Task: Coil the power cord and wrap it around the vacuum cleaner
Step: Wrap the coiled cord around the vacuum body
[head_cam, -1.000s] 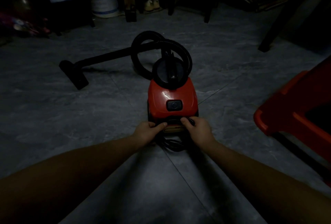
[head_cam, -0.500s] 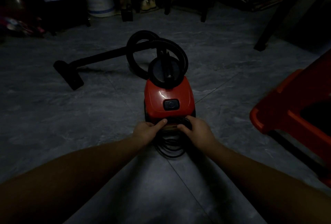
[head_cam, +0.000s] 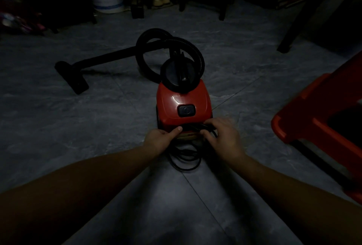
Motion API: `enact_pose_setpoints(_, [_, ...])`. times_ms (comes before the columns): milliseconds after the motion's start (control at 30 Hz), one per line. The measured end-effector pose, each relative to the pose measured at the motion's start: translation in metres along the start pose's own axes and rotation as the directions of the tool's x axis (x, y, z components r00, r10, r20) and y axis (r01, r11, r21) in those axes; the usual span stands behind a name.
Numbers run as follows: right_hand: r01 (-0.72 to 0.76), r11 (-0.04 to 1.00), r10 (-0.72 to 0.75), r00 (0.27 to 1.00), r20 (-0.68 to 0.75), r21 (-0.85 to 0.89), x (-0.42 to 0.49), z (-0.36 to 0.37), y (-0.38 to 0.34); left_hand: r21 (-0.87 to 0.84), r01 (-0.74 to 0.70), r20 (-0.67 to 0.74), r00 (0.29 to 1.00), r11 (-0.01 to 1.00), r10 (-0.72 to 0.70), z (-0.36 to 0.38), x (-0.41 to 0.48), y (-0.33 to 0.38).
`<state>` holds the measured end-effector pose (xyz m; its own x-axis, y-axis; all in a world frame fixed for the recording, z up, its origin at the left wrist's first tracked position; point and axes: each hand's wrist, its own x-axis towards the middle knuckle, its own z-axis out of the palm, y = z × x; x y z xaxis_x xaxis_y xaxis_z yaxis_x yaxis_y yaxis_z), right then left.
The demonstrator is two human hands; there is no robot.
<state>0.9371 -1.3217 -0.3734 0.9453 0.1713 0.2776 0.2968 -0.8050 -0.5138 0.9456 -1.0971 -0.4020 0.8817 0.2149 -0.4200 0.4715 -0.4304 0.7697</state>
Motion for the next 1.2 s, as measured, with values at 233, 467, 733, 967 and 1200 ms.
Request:
enact_pose_setpoints(233, [0.052, 0.993, -0.053, 0.999, -0.006, -0.106, 0.000, -0.001, -0.003, -0.001, 0.014, 0.017, 1.000, 1.000, -0.014, 0.000, -0.002, 0.003])
enact_pose_setpoints(467, [0.053, 0.995, -0.041, 0.988, 0.146, -0.084, -0.016, 0.009, -0.012, -0.015, 0.010, 0.038, 0.999, 1.000, -0.009, -0.002, -0.005, 0.007])
enact_pose_setpoints(733, [-0.010, 0.978, 0.043, 0.987, 0.154, -0.211, -0.020, 0.026, -0.010, -0.056, 0.025, 0.062, 0.998, 0.998, -0.022, -0.003, -0.004, 0.007])
enact_pose_setpoints(967, [-0.052, 0.997, 0.060, 0.990, 0.132, -0.065, -0.006, 0.024, -0.011, -0.039, 0.032, 0.057, 0.998, 0.999, -0.030, -0.003, -0.001, 0.007])
enact_pose_setpoints(1200, [-0.188, 0.970, 0.176, 0.980, 0.088, 0.156, 0.000, 0.019, -0.006, 0.022, -0.003, 0.045, 0.999, 1.000, 0.002, -0.003, -0.004, 0.010])
